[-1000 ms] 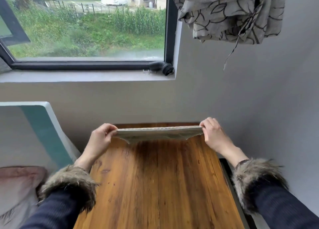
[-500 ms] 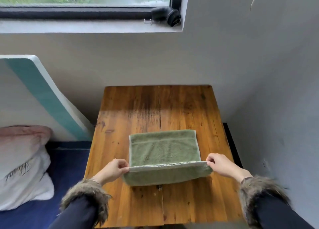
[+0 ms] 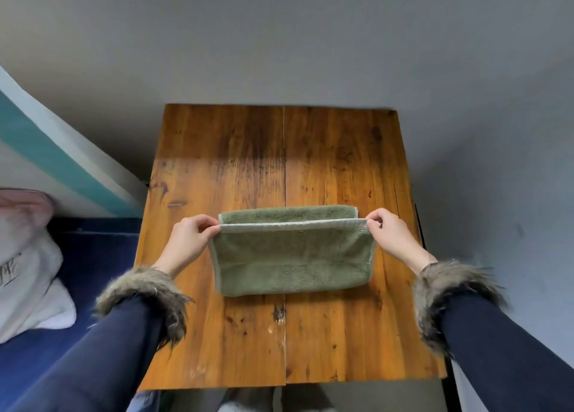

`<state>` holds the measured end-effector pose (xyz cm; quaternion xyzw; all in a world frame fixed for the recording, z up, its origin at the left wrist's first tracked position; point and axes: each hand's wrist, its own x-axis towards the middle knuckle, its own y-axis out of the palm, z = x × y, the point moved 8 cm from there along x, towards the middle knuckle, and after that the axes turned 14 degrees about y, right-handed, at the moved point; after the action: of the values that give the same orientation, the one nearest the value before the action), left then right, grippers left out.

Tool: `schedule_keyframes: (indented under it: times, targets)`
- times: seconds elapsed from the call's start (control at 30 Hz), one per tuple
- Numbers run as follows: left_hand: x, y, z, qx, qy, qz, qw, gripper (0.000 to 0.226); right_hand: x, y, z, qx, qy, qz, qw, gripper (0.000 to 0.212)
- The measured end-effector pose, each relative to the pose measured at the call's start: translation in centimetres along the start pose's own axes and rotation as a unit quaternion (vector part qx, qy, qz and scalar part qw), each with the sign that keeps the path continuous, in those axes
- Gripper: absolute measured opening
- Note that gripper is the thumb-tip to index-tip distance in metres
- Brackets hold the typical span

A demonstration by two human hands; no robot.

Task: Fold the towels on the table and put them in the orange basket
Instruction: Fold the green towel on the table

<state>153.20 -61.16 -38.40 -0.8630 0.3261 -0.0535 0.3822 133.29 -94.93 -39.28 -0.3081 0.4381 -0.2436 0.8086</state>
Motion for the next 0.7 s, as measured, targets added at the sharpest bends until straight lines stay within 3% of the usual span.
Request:
schedule_keyframes:
  times: [0.57, 0.7]
  targets:
    - [6.4, 4.1, 5.3, 0.028, -0.042, -0.028, 0.998, 0.010, 8.8, 4.7, 0.0, 0.003, 0.051, -0.009, 0.999, 0.017]
    - [6.2, 4.9, 6.1, 0.010, -0.049, -0.058, 0.997, 0.019, 9.5, 4.9, -0.6, 0.082, 0.096, -0.012, 0.992, 0.023]
